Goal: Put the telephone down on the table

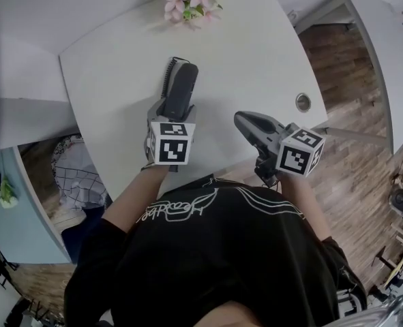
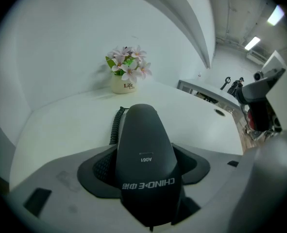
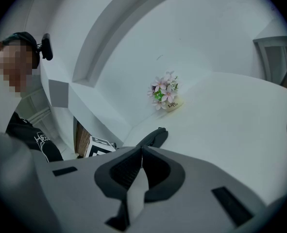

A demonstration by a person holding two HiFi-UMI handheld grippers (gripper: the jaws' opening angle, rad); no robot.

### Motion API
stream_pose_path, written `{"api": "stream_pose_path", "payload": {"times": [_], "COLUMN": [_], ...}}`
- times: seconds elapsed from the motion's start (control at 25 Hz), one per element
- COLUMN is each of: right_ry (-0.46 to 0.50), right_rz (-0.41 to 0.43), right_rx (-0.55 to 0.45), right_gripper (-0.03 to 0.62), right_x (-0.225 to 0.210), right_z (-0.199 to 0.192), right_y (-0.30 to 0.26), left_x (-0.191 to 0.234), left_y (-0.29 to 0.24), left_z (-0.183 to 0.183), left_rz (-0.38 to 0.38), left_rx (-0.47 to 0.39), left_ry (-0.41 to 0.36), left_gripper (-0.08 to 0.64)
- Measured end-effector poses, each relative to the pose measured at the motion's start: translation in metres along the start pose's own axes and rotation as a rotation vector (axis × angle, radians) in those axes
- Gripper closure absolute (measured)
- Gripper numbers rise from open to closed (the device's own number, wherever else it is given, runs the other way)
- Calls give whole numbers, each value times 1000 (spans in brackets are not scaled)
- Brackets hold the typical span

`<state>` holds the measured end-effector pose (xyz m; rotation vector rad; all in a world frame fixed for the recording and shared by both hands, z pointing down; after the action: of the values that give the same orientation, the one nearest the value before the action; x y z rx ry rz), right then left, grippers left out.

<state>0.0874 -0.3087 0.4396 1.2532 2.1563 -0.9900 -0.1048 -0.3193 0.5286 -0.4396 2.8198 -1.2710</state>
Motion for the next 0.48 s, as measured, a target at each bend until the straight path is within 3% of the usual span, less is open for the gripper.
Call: {"api": "stream_pose_path", "payload": {"times": [0.24, 0.48], "right_ry": [-28, -20], "right_rz": [13, 32], "right_rx": [-25, -32], "right_gripper": [552, 552], "right_x": [-2, 6], "right_z": [-4, -5], "right_y": [11, 22], "left_x": [-10, -6], "left_y": [-6, 3], "left_z": [-6, 0], "left_rz": [35, -49], "left_rx": [26, 14], "left_ry": [-102, -10], "left_gripper": [262, 236]}}
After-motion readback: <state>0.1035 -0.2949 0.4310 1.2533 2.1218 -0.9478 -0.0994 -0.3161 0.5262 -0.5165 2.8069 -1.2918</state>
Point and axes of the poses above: the fingertips, and each gripper's own axes: y backward along the fingers, x to its left, z out of its top, the point moved 6 cm from there along y, backward along the fingers, and after that the axes turned 2 degrees about z, right-handed, at the moved point
